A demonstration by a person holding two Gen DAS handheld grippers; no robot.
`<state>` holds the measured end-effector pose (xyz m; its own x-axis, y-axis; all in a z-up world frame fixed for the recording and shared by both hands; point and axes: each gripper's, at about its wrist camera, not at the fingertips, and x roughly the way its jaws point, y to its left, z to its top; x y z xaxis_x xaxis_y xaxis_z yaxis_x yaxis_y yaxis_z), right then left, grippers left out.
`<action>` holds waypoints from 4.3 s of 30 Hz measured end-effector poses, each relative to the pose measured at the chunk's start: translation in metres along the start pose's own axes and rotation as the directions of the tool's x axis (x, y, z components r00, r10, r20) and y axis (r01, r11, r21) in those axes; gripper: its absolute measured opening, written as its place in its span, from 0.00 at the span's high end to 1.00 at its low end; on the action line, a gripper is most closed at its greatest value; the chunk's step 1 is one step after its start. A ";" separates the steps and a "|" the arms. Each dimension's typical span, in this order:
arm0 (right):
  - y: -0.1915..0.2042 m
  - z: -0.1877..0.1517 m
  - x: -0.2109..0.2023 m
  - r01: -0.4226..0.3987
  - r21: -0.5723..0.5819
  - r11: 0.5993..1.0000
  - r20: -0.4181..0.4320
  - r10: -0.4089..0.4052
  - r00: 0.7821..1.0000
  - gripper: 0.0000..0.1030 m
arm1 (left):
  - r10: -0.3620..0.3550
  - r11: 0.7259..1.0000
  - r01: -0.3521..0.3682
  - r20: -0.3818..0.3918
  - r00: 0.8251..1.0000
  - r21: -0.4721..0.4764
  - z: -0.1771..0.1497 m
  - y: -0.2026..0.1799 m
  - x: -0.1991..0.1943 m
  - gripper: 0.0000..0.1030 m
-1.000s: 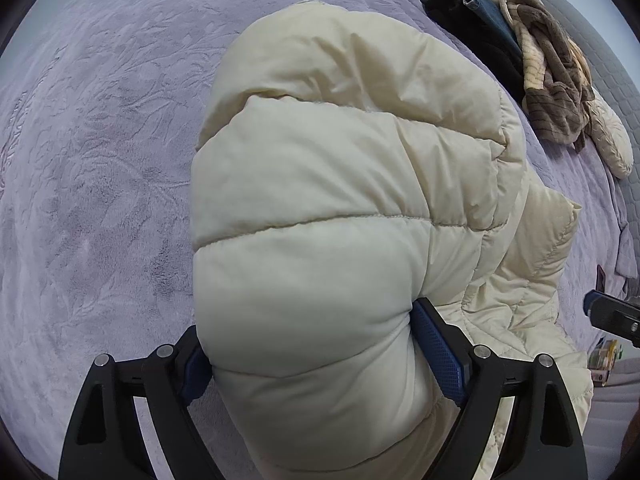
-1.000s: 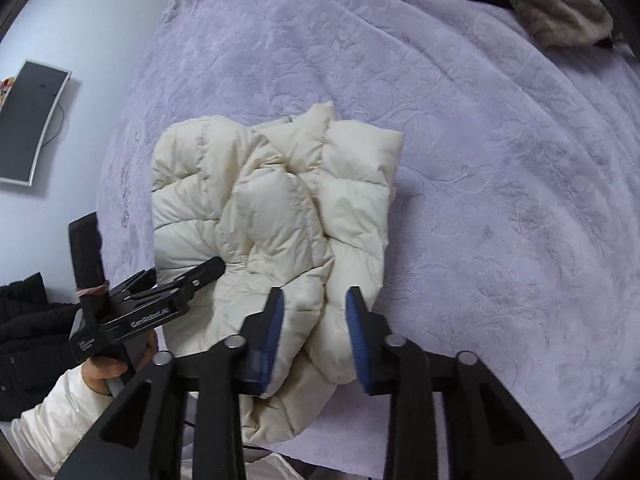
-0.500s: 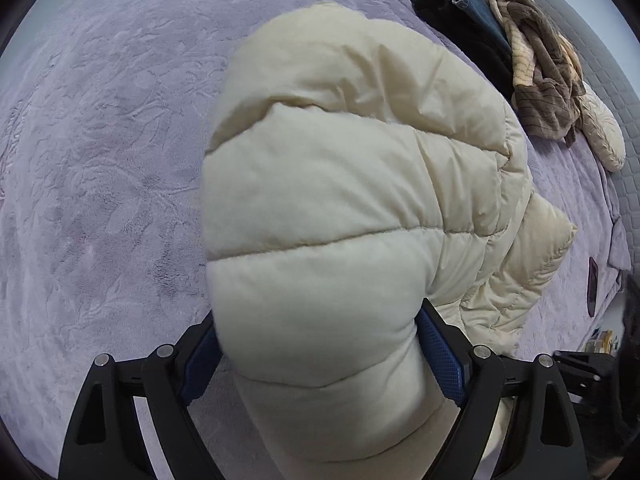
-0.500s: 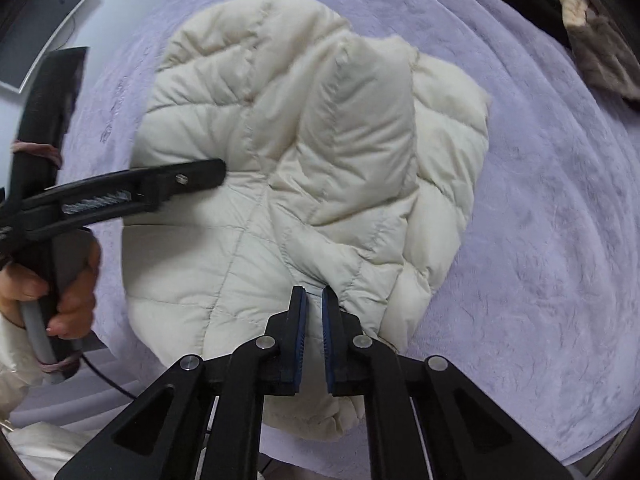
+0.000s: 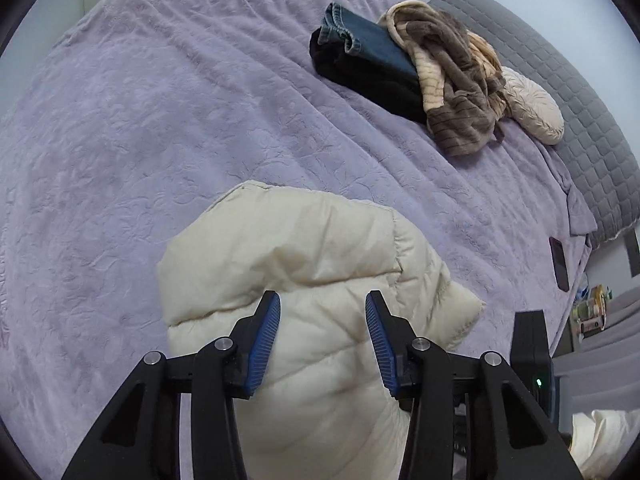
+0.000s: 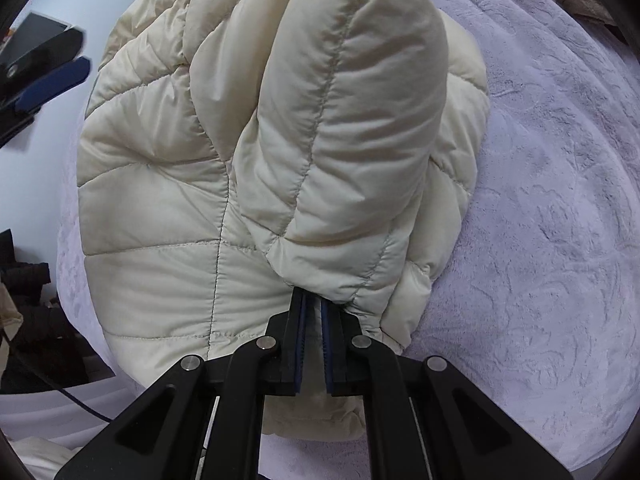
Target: Fold large clothes
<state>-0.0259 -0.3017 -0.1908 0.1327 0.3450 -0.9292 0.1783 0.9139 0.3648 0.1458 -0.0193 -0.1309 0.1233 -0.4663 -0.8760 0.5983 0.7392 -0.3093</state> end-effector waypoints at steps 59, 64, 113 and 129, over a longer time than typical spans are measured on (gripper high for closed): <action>-0.030 0.021 -0.068 -0.077 0.108 0.991 0.001 0.077 0.997 0.90 | 0.142 0.973 -0.152 -0.066 0.988 -0.172 -0.100 0.018 -0.042 0.54; -0.024 0.017 -0.084 -0.065 0.097 0.993 0.004 0.065 0.998 0.90 | 0.152 0.970 -0.165 -0.081 0.985 -0.181 -0.110 0.016 -0.051 0.54; 0.055 0.013 -0.205 0.198 0.032 0.980 0.221 -0.200 0.955 0.00 | 0.379 0.887 -0.376 -0.041 0.924 -0.267 -0.112 -0.025 -0.162 0.00; 0.059 0.010 -0.212 0.209 0.041 0.977 0.228 -0.213 0.950 0.00 | 0.406 0.874 -0.401 -0.040 0.913 -0.273 -0.114 -0.031 -0.167 0.00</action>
<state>-0.0338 -0.3228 0.0285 0.3102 0.0841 -0.9469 0.2422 0.9562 0.1643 0.0166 0.0911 -0.0169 0.3237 -0.1058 -0.9402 0.2572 0.9661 -0.0202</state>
